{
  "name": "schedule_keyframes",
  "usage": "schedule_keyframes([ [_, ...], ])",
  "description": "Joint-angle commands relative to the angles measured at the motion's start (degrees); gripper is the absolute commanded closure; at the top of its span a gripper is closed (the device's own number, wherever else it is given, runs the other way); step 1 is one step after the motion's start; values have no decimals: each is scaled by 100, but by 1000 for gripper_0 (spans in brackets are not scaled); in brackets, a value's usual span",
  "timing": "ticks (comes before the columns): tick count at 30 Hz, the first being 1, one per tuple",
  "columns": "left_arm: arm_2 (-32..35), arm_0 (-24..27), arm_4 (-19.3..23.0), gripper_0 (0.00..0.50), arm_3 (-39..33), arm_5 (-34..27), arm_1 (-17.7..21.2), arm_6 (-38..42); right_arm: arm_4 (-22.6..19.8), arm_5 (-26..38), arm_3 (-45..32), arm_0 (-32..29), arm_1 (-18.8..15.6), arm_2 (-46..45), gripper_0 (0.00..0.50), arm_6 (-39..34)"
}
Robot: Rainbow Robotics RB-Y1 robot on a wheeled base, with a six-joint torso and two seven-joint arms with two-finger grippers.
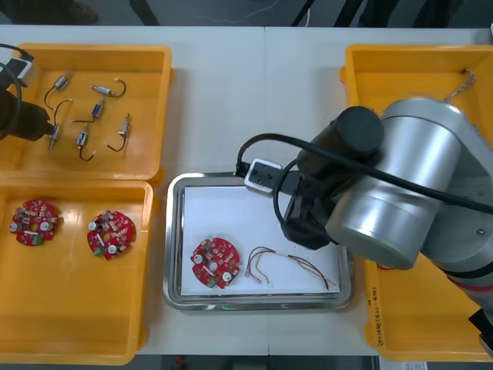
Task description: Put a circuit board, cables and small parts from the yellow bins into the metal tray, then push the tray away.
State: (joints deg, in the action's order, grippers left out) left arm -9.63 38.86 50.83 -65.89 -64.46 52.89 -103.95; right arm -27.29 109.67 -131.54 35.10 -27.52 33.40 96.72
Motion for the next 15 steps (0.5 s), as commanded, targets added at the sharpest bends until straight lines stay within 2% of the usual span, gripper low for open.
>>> schedule_keyframes([
  [1, -101, 289, 41, 0, 235, 364, 89, -345, 57, 33, -373, 41, 194, -677, 0, -294],
  [4, -109, 289, 6, 0, 252, 434, 46, -354, 48, 33, -417, 50, 203, -905, 0, -347],
  [15, -109, 298, -12, 0, 419, 689, -201, -310, -101, 33, -417, 138, 194, -1951, 0, -1261],
])
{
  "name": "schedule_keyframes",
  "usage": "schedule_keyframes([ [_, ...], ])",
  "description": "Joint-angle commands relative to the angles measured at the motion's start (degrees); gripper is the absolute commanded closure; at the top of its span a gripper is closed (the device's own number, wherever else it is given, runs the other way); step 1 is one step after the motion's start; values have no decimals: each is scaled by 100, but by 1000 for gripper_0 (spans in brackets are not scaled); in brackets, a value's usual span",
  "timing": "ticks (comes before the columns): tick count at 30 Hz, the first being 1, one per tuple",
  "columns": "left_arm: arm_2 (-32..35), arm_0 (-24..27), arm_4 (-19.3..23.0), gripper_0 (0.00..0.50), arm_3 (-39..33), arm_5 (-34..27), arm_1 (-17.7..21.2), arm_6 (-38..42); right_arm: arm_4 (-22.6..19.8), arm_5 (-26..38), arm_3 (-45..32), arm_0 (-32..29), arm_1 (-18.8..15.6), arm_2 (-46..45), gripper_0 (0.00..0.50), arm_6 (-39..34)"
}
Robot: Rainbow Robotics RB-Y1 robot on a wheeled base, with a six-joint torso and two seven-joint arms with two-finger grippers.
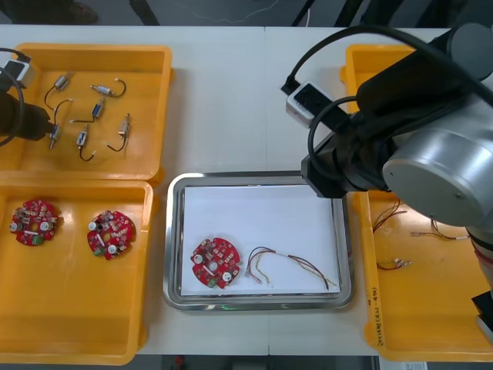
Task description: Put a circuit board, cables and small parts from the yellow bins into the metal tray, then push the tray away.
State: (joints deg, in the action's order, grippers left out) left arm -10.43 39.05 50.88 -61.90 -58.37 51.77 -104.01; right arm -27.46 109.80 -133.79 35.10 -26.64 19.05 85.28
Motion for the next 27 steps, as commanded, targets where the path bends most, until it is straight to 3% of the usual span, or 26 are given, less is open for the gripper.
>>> schedule_keyframes([
  [1, -30, 279, 10, 0, 11, 80, -106, -304, -111, 20, -191, 190, 98, -657, 0, -125],
  [13, -38, 279, -17, 0, 143, 98, -273, -295, -1042, 20, 547, 375, -254, -2353, 0, -204],
  [23, -223, 279, 10, 0, 240, 344, -326, -234, -1042, 20, 1206, 383, -544, -3161, 0, -213],
  [27, -232, 279, 27, 0, 248, 344, -326, -225, -822, 20, 1373, 375, -614, -3355, 0, -187],
])
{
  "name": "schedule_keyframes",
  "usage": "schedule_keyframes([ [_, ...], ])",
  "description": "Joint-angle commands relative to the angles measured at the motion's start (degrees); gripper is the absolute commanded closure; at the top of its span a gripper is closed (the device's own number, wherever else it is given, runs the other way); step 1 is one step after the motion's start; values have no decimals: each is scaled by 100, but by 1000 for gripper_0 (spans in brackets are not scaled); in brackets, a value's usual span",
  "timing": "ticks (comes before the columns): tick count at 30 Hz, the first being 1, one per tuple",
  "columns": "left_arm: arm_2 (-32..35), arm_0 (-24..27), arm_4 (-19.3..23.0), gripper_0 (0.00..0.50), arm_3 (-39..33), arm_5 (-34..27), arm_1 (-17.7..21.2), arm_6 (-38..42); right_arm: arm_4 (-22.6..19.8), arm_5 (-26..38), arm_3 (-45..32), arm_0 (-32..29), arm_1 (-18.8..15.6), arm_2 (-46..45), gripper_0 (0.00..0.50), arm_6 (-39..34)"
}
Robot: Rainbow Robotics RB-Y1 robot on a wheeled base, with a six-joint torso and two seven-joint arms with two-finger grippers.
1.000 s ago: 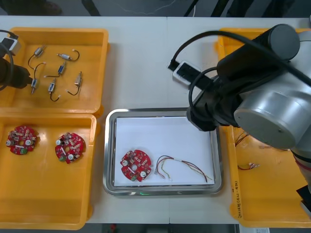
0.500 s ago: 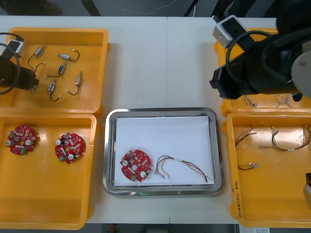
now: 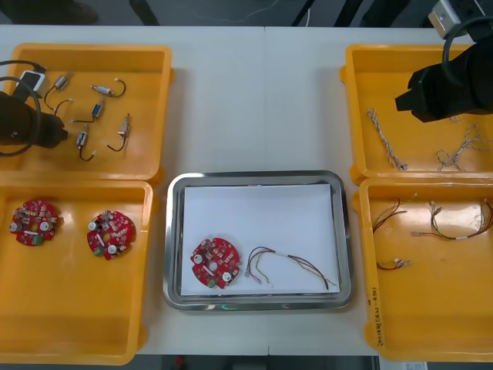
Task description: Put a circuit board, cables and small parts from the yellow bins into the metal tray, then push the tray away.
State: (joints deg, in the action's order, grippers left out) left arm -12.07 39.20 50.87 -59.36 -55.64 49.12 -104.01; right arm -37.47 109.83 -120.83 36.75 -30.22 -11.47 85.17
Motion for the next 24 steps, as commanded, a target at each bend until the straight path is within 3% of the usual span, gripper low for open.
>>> schedule_keyframes([
  [1, -67, 264, 37, 0, -5, 62, -60, -216, 258, 17, 121, 210, -265, -330, 0, -203],
  [4, -76, 255, 55, 0, 30, 71, -69, -216, 460, 17, 209, 210, -256, -365, 0, -203],
  [6, -111, 264, 64, 51, 39, 71, -60, -208, 583, 17, 288, 210, -265, -391, 0, -203],
  [8, -129, 255, 81, 271, 48, 62, -60, -190, 698, 17, 446, 210, -265, -435, 0, -194],
  [9, -138, 255, 81, 335, 48, 71, -60, -181, 706, 17, 490, 210, -265, -462, 0, -203],
  [10, -138, 255, 90, 500, 65, 71, -60, -181, 724, 17, 604, 219, -265, -506, 0, -185],
  [18, -129, 264, 134, 500, 92, -26, -52, -190, 926, 17, 1035, 210, -300, -716, 0, -203],
  [24, -15, 273, 204, 500, -111, -448, 115, -190, 1102, 17, 1360, 219, -353, -716, 0, -159],
])
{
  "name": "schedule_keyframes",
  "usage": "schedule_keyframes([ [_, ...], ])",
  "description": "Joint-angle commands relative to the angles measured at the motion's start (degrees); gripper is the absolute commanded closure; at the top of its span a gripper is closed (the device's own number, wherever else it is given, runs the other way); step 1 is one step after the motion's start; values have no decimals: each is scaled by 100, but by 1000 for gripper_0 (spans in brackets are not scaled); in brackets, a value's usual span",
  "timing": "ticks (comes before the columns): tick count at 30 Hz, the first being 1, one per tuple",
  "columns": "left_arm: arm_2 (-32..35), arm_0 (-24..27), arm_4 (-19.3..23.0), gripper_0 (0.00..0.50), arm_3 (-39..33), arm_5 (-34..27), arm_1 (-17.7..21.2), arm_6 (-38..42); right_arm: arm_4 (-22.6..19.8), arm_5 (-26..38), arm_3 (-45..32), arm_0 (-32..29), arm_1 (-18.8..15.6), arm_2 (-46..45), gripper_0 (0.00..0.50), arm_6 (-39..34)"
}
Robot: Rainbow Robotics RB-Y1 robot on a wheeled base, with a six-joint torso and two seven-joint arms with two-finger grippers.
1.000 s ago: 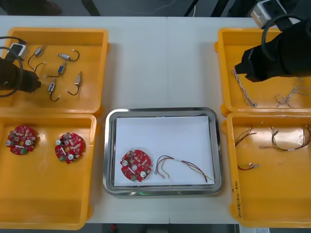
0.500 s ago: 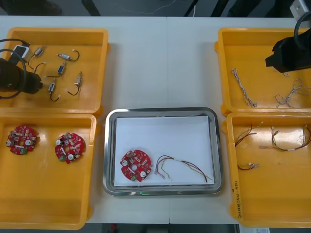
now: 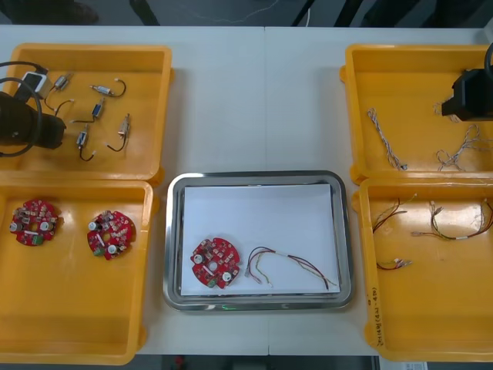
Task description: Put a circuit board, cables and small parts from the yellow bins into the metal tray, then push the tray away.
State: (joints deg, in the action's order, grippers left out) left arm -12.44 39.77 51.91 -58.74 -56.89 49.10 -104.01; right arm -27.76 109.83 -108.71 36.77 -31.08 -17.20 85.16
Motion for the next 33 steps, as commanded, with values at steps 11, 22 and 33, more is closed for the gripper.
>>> schedule_keyframes([
  [11, 805, 207, -6, 500, -691, -1395, 258, -155, 518, 17, 1037, 322, -267, -231, 0, -219],
  [22, 1710, 154, -313, 500, -1509, -2801, 258, 135, 799, -32, 2030, 814, -267, -328, 0, -176],
  [33, 1895, -584, -612, 500, -3961, -4251, 249, 2069, 1010, -674, 2715, 1008, -276, -477, 0, -96],
])
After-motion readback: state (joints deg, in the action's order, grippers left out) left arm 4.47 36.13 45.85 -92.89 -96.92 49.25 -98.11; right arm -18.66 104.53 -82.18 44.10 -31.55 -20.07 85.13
